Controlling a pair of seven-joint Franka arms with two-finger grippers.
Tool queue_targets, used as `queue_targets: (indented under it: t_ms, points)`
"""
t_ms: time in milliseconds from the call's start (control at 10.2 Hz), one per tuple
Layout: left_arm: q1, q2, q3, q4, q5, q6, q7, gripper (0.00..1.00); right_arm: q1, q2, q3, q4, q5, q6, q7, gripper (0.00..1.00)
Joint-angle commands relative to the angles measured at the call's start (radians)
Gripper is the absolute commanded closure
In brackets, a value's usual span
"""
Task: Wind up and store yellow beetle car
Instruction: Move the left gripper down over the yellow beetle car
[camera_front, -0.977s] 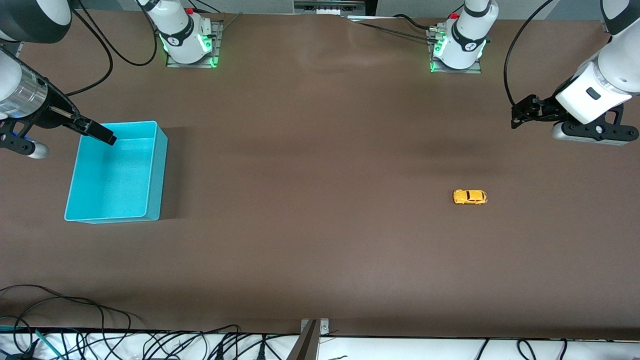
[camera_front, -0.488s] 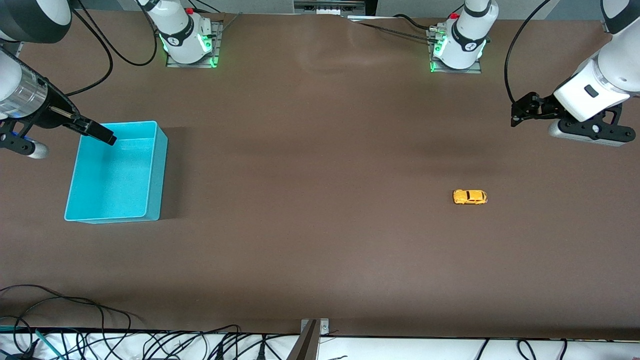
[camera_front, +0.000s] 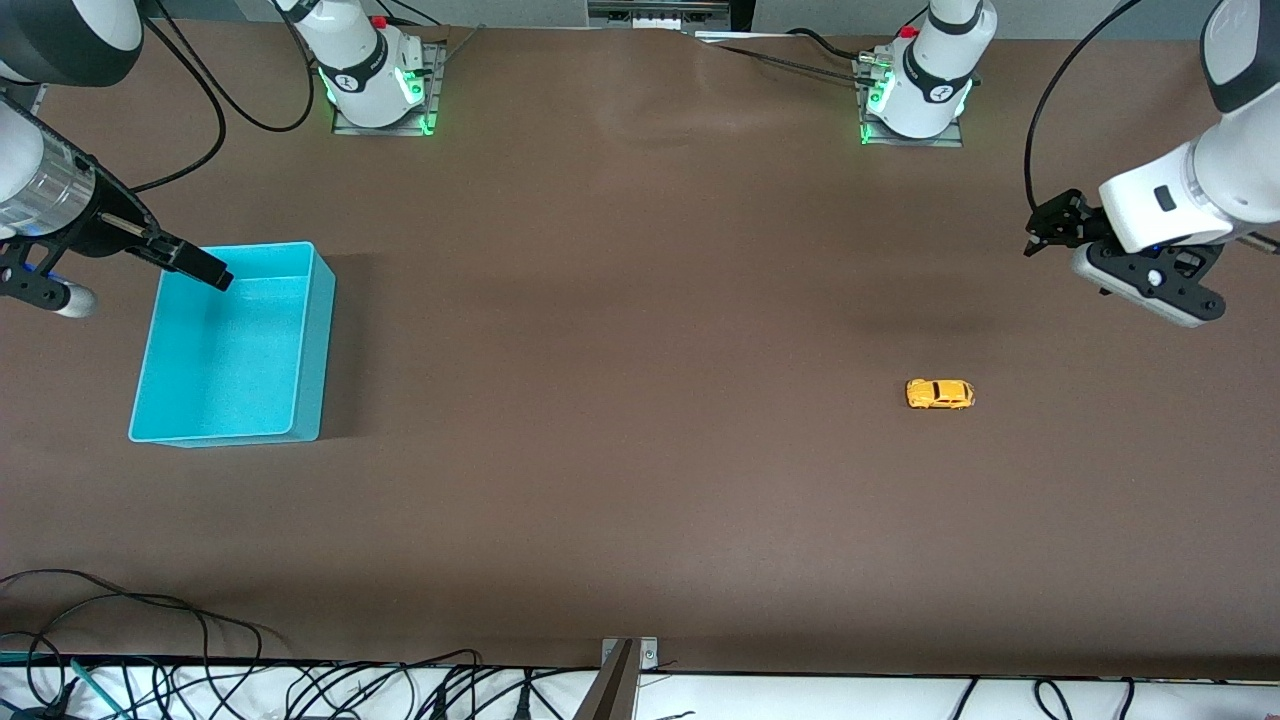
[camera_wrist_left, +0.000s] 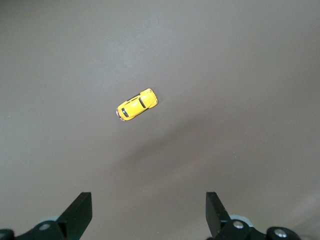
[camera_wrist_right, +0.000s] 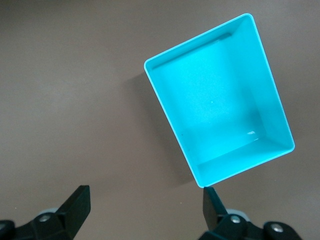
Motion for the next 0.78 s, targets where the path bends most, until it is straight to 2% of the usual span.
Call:
queue_targets:
  t_ms: [0,195,391,684]
  points:
    - [0.01,0.083,-0.007,0.033,0.013,0.014,0.13,0.0,-0.001,-0.005,-0.001,-0.002,0.012,0.004,0.0,0.0]
    - [0.01,0.137,-0.008,0.016,0.013,0.053,0.172,0.0,-0.001,-0.005,-0.001,-0.002,0.012,0.004,0.0,0.0]
    - [0.01,0.172,-0.008,-0.029,0.013,0.145,0.291,0.0,-0.001,-0.004,-0.001,-0.002,0.012,0.005,0.0,0.0]
    - [0.023,0.182,-0.008,-0.168,0.014,0.354,0.506,0.0,-0.001,-0.004,-0.001,-0.002,0.012,0.005,0.0,0.0]
